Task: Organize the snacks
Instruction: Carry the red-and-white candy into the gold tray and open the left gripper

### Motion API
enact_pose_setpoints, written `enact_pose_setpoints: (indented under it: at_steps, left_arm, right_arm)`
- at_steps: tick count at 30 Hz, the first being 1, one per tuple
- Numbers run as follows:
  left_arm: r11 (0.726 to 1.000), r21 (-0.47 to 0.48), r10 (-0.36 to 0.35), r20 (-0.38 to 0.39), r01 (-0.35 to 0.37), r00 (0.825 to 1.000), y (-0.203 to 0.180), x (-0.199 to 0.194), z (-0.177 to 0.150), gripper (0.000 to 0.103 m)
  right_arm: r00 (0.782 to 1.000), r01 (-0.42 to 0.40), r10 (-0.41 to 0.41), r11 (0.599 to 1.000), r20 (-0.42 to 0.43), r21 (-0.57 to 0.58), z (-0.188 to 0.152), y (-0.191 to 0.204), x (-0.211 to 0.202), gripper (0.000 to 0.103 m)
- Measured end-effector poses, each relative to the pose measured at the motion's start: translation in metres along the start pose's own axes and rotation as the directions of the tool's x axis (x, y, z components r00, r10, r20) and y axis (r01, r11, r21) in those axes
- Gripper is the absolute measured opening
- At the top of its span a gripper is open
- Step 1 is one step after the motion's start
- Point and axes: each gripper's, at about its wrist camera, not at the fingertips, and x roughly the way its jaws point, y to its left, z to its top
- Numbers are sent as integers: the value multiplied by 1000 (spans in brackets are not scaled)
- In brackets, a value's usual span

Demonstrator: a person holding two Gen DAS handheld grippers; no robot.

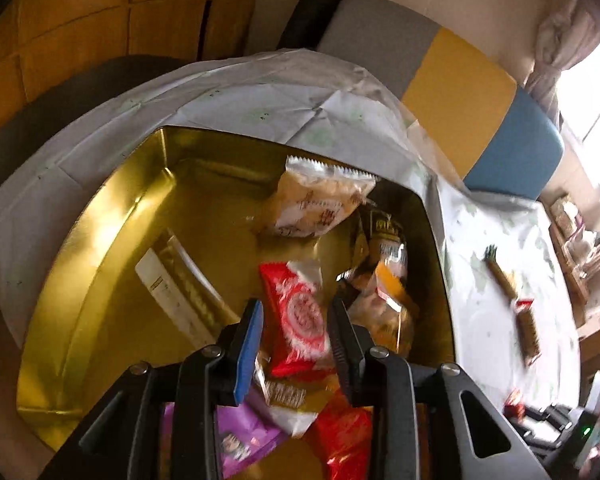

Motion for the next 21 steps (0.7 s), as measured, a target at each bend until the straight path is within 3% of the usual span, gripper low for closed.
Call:
enact_pose_setpoints:
  at_steps: [7,21]
  left_arm:
    - [997,59,44,24,-46,999,-15,-18,-20,34]
    - [984,167,49,53,-57,997,-39,-39,-46,38]
  right_arm:
    - [1000,16,-16,1000,1,-10,1,3,1,30]
    - [999,33,-33,999,5,-22,1,6,-1,30]
